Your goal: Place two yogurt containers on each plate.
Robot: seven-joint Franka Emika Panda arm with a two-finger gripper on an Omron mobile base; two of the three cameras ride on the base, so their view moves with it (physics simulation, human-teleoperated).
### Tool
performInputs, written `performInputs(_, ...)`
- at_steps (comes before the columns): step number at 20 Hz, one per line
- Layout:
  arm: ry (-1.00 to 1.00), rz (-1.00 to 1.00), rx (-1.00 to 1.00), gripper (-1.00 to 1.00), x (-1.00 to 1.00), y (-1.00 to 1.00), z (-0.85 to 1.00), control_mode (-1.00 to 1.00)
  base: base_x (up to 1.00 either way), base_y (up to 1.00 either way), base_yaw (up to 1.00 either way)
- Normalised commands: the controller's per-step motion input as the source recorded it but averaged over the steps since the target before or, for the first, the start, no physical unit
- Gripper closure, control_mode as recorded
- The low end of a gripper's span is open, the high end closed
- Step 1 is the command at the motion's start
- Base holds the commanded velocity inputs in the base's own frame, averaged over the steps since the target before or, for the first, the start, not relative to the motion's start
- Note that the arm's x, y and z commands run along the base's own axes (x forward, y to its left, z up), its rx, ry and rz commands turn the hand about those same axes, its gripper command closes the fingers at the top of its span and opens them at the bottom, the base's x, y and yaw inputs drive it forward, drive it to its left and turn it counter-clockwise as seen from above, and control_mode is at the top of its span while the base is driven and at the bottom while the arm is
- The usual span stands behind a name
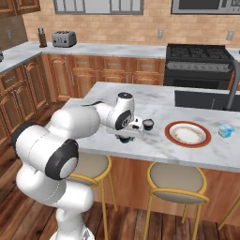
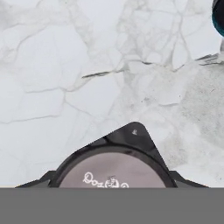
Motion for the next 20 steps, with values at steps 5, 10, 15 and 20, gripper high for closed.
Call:
performInputs(5,-0.11,0.01,0.02,1.00,-0.21,0.00,0.42,-1.00,0.00,0.00,0.00)
performInputs(10,-0.19,0.14,0.07,1.00,-0.45,0.54,0.94,-1.00,0.00,0.00,0.00)
performInputs(15,-0.13,0.20,0.03,1.00,-0.43,1.00,0.52,-1.00,0.00,0.00,0.00)
performInputs(20,-0.06,0.15,0.00,1.00,-0.26,1.00,0.26,-1.00,0.00,0.00,0.00)
